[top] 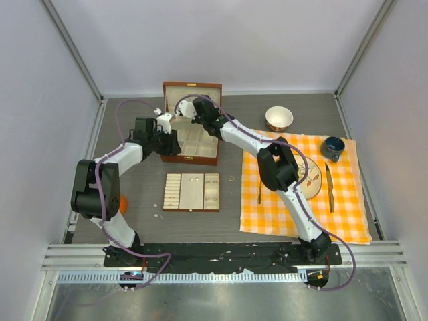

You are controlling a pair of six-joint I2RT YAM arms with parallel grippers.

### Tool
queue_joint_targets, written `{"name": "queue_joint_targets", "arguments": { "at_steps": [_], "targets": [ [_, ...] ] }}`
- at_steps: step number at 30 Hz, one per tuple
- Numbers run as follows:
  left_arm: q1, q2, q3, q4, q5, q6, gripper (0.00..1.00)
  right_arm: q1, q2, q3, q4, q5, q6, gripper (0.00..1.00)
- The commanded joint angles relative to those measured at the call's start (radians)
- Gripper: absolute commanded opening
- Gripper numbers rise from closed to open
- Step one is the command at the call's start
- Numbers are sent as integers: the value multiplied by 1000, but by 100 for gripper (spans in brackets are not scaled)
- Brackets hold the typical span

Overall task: Organize the mixed jewelry
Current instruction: Place the jewelry in the jewelry box.

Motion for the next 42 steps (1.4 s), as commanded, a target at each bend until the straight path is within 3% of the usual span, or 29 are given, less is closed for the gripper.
{"name": "queue_joint_targets", "arguments": {
  "at_steps": [1, 26, 42],
  "targets": [
    [-8, -33, 13, 11, -22, 14, 46, 7, -56, -25, -61, -116, 57, 1],
    [-48, 12, 56, -9, -89, 3, 42, 5, -57, -27, -141, -321, 104, 1],
    [-104, 104, 166, -119, -239, 28, 30, 5, -51, -16, -147, -333, 110, 1]
  ]
}}
